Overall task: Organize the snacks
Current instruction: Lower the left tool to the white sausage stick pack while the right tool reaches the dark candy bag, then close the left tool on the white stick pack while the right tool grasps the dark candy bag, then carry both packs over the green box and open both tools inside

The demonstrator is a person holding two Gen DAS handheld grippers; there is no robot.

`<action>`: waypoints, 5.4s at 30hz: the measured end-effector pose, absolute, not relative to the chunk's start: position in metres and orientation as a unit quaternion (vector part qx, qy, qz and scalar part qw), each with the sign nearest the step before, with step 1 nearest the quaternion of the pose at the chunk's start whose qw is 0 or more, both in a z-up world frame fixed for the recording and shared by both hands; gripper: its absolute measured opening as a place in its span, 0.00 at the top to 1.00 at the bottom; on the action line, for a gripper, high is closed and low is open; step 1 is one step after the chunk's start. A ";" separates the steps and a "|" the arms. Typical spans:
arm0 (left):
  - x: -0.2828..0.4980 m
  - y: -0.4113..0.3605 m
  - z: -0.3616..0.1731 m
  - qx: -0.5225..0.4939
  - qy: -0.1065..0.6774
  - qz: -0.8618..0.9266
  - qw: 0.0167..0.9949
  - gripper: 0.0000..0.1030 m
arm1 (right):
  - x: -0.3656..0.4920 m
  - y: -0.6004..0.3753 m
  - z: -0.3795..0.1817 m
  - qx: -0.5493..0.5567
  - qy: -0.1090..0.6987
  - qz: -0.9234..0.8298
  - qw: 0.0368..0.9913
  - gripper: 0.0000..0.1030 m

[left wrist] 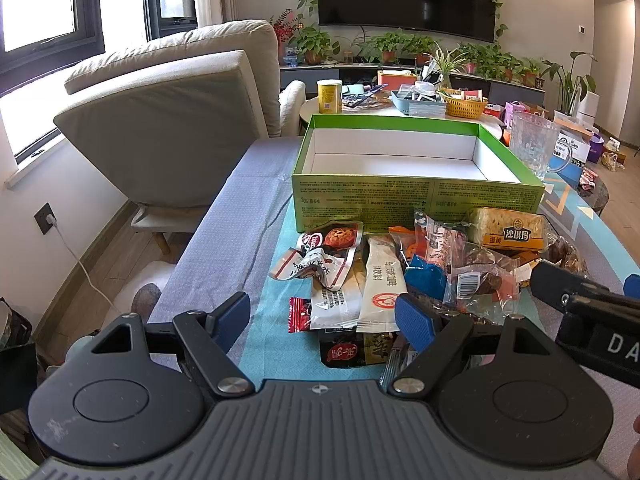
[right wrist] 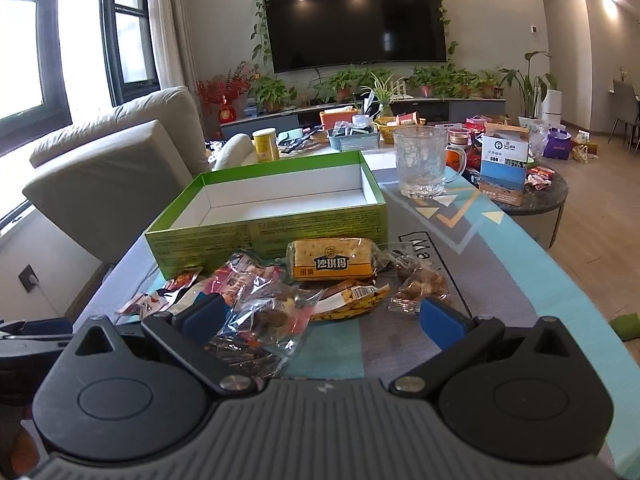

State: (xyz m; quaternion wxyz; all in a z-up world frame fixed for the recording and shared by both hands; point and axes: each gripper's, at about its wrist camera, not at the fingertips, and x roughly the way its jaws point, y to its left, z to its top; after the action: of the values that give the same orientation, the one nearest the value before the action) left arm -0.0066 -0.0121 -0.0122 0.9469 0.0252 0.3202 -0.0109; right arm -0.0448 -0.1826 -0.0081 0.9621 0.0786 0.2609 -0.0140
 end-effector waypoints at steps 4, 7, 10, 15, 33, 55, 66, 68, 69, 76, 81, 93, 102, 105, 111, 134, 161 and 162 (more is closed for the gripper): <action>-0.006 -0.011 -0.012 0.025 0.321 -0.009 0.947 0.24 | -0.040 -0.184 -0.007 0.088 0.279 -0.020 0.956 0.55; -0.006 -0.011 -0.012 0.025 0.321 -0.009 0.947 0.24 | -0.037 -0.189 -0.007 0.101 0.289 -0.009 0.952 0.55; -0.005 -0.010 -0.012 0.025 0.322 -0.008 0.946 0.24 | -0.037 -0.194 -0.006 0.114 0.292 0.011 0.949 0.55; -0.004 -0.008 -0.013 0.022 0.324 -0.006 0.946 0.24 | -0.041 -0.187 -0.002 0.053 0.272 0.018 0.961 0.55; -0.012 0.001 -0.006 0.009 0.319 -0.032 0.947 0.25 | -0.038 -0.217 -0.009 0.098 0.291 -0.006 0.952 0.56; -0.005 -0.050 -0.035 0.033 0.375 -0.161 0.912 0.25 | -0.027 -0.229 -0.020 0.107 0.330 0.031 0.937 0.56; -0.015 0.001 -0.009 -0.001 0.351 -0.112 0.930 0.25 | -0.022 -0.210 -0.027 0.103 0.353 0.084 0.926 0.55; -0.006 0.011 -0.005 -0.022 0.343 -0.095 0.934 0.25 | -0.021 -0.203 -0.029 0.108 0.359 0.100 0.922 0.55; -0.001 0.014 -0.004 -0.032 0.343 -0.090 0.935 0.27 | -0.020 -0.200 -0.029 0.109 0.363 0.107 0.919 0.55; 0.043 -0.005 -0.006 -0.042 0.356 -0.137 0.923 0.30 | -0.029 -0.182 -0.028 0.076 0.369 0.129 0.917 0.55; 0.052 -0.018 -0.027 -0.023 0.398 -0.171 0.901 0.68 | -0.026 -0.177 -0.031 0.066 0.378 0.131 0.914 0.55; 0.017 0.029 0.023 -0.069 0.330 -0.183 0.923 1.00 | -0.009 -0.160 -0.039 0.098 0.394 0.137 0.904 0.55; 0.025 0.027 -0.001 -0.069 0.366 -0.162 0.914 0.55 | -0.006 -0.149 -0.045 0.064 0.400 0.115 0.907 0.56; 0.026 0.021 -0.005 -0.070 0.378 -0.185 0.904 0.54 | -0.011 -0.162 -0.043 0.074 0.404 0.113 0.905 0.56; 0.029 -0.004 -0.025 -0.035 0.398 -0.195 0.896 0.52 | -0.030 -0.177 -0.036 0.027 0.395 0.091 0.914 0.56; 0.004 -0.008 -0.036 0.014 0.399 -0.182 0.899 0.85 | -0.018 -0.190 -0.045 0.047 0.400 0.045 0.914 0.56; 0.040 -0.002 0.028 -0.055 0.280 -0.153 0.946 0.79 | 0.003 -0.192 0.038 0.008 0.214 0.079 0.973 0.56; 0.045 -0.002 0.030 -0.060 0.276 -0.151 0.947 0.79 | 0.008 -0.193 0.037 0.015 0.217 0.081 0.973 0.56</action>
State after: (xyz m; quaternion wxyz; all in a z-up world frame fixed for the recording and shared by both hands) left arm 0.0450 -0.0017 0.0298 0.9474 -0.0596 0.2759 -0.1509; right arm 0.0082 -0.1928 0.0373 0.9726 0.0151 0.2171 0.0814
